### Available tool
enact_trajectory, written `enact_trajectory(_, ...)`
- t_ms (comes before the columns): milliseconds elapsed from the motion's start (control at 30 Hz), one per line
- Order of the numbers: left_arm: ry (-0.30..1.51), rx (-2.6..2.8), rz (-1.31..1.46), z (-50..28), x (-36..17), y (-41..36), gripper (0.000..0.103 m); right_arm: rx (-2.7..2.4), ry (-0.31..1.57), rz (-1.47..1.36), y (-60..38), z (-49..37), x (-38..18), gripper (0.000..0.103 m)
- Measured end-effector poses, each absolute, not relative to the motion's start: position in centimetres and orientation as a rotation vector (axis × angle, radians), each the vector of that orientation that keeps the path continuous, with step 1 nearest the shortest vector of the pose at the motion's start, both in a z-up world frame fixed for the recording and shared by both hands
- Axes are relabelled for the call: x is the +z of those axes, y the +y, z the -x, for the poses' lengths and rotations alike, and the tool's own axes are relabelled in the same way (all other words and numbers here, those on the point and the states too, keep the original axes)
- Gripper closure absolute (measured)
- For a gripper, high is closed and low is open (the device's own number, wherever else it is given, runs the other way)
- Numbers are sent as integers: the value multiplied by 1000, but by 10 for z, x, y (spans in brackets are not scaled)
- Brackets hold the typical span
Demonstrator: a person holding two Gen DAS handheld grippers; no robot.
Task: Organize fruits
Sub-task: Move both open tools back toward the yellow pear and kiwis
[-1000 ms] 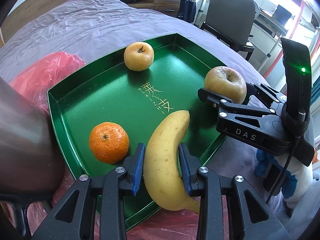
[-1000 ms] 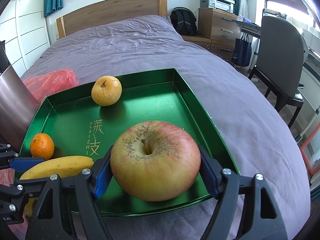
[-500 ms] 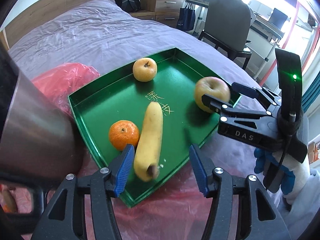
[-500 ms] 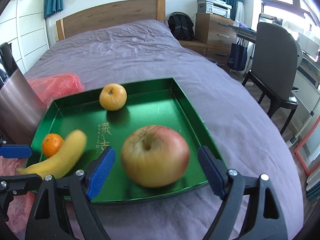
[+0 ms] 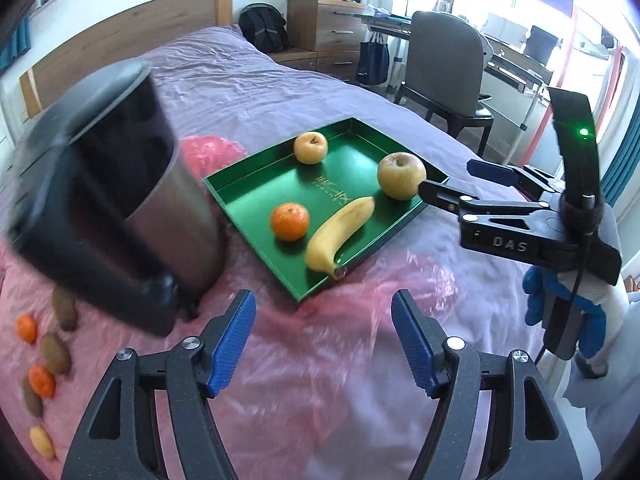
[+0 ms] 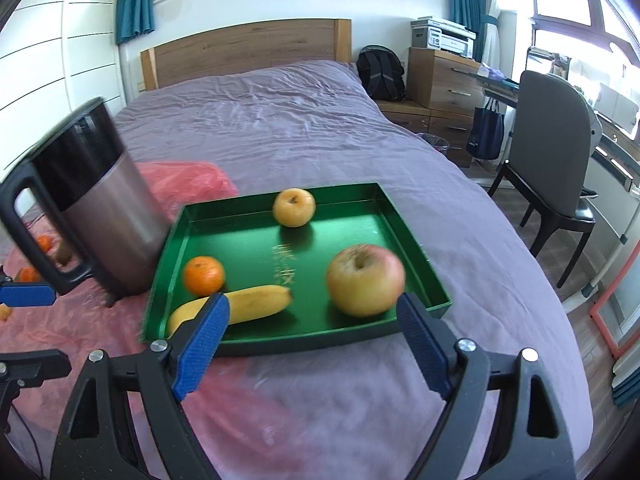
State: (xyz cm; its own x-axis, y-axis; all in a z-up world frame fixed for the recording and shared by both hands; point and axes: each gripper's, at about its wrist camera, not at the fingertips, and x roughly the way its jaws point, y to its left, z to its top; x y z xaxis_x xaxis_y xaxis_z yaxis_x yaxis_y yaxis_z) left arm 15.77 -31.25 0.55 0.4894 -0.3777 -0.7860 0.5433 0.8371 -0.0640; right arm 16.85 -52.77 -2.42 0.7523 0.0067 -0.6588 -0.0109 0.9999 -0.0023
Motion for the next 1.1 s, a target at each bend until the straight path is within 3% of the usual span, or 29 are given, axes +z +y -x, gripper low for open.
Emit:
enact_trajectory(567,845,-302,-100,-84,29,-154,38,235,653,79,-406,-85,38,0)
enact_trajectory(1100,829,-121,-22,-42,15,-20,38,375,688,123,-304,-53,44,0)
